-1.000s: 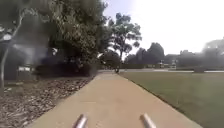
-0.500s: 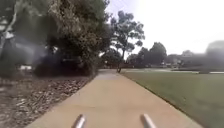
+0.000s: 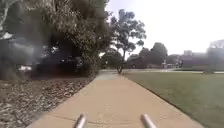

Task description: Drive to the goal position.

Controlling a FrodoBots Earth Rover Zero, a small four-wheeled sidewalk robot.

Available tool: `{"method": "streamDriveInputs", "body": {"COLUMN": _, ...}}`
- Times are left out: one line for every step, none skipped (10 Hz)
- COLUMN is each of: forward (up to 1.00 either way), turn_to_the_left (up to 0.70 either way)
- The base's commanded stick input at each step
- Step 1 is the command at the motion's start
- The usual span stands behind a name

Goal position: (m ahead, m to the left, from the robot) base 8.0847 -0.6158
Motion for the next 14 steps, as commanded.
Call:
{"method": "streamDriveInputs", "body": {"forward": 0.70, "turn_to_the_left": 0.00}}
{"method": "streamDriveInputs", "body": {"forward": 0.70, "turn_to_the_left": 0.00}}
{"method": "streamDriveInputs", "body": {"forward": 0.70, "turn_to_the_left": 0.00}}
{"method": "streamDriveInputs", "body": {"forward": 0.70, "turn_to_the_left": 0.00}}
{"method": "streamDriveInputs", "body": {"forward": 0.70, "turn_to_the_left": 0.00}}
{"method": "streamDriveInputs", "body": {"forward": 0.70, "turn_to_the_left": 0.00}}
{"method": "streamDriveInputs", "body": {"forward": 0.70, "turn_to_the_left": 0.00}}
{"method": "streamDriveInputs", "body": {"forward": 0.70, "turn_to_the_left": 0.00}}
{"method": "streamDriveInputs", "body": {"forward": 0.70, "turn_to_the_left": 0.00}}
{"method": "streamDriveInputs", "body": {"forward": 0.70, "turn_to_the_left": 0.00}}
{"method": "streamDriveInputs", "body": {"forward": 0.70, "turn_to_the_left": 0.00}}
{"method": "streamDriveInputs", "body": {"forward": 0.70, "turn_to_the_left": 0.00}}
{"method": "streamDriveInputs", "body": {"forward": 0.70, "turn_to_the_left": 0.00}}
{"method": "streamDriveInputs", "body": {"forward": 0.70, "turn_to_the_left": 0.00}}
